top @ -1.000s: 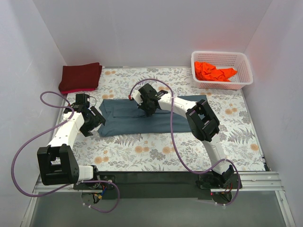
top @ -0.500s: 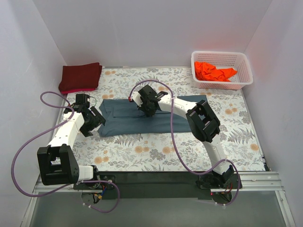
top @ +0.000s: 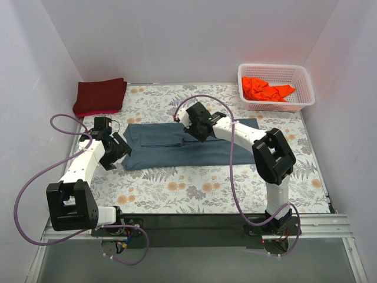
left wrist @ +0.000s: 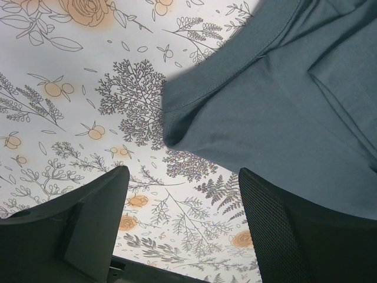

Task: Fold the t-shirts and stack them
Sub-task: Fold the tshirt

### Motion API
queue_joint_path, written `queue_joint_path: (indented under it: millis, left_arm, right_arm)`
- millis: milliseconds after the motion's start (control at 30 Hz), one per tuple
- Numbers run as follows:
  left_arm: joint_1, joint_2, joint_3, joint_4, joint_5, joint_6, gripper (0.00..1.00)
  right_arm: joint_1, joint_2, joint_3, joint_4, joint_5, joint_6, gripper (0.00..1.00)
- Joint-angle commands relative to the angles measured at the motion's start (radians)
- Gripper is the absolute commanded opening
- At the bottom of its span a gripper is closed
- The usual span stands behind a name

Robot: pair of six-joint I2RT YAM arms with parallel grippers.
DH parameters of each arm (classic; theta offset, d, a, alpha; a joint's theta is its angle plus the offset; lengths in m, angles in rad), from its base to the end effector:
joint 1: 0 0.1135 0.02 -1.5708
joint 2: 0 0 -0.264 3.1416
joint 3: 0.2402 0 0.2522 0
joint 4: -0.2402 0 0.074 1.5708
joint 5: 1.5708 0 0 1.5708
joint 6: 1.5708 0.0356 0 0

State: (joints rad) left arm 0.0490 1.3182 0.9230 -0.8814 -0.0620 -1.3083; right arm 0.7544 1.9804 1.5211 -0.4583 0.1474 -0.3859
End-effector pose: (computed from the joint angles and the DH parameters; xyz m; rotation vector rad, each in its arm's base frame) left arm 0.2346 0.0137 0.2254 -1.8070 2.2198 -0.1780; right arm 0.3225 0.2959 0.2141 -1.2831 2.1159 -0.0261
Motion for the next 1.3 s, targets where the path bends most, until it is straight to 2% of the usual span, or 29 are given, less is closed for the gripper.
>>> queue_joint_path:
  millis: [0, 200, 233, 300, 533, 767, 900, 1133, 1233, 1267]
  left_arm:
    - [-0.005, -0.034, -0.012, 0.022, 0.025, -0.005, 0.74]
    - [-0.009, -0.022, -0.013, 0.042, 0.042, -0.015, 0.74]
    - [-0.02, -0.011, -0.015, 0.057, 0.059, -0.026, 0.74]
    - [-0.021, 0.003, -0.015, 0.07, 0.06, -0.029, 0.74]
    - [-0.098, 0.107, -0.018, 0.128, 0.057, -0.071, 0.59]
    - [-0.112, 0.232, -0.029, 0.173, 0.007, -0.092, 0.41]
    - [-0.11, 0.351, 0.005, 0.162, -0.059, -0.086, 0.27]
    - [-0.084, 0.591, 0.207, 0.118, -0.12, -0.078, 0.25]
    - [-0.074, 0.699, 0.357, 0.084, -0.14, -0.069, 0.25]
    - [-0.072, 0.729, 0.455, 0.056, -0.142, -0.063, 0.25]
  right_arm:
    - [-0.088, -0.061, -0.081, 0.012, 0.075, 0.028, 0.32]
    - [-0.226, -0.112, -0.182, 0.015, 0.089, 0.143, 0.31]
    - [-0.274, -0.17, -0.229, 0.015, 0.075, 0.232, 0.31]
    - [-0.306, -0.187, -0.271, 0.014, 0.069, 0.254, 0.31]
    - [-0.45, -0.377, -0.49, 0.01, 0.012, 0.464, 0.3]
    - [-0.598, -0.433, -0.633, -0.015, -0.075, 0.574, 0.29]
    - [-0.603, -0.427, -0.682, -0.071, -0.081, 0.601, 0.29]
    - [-0.596, -0.471, -0.786, -0.164, -0.141, 0.601, 0.3]
    - [-0.531, -0.485, -0.803, -0.239, -0.21, 0.59, 0.3]
    - [-0.467, -0.488, -0.805, -0.259, -0.224, 0.585, 0.3]
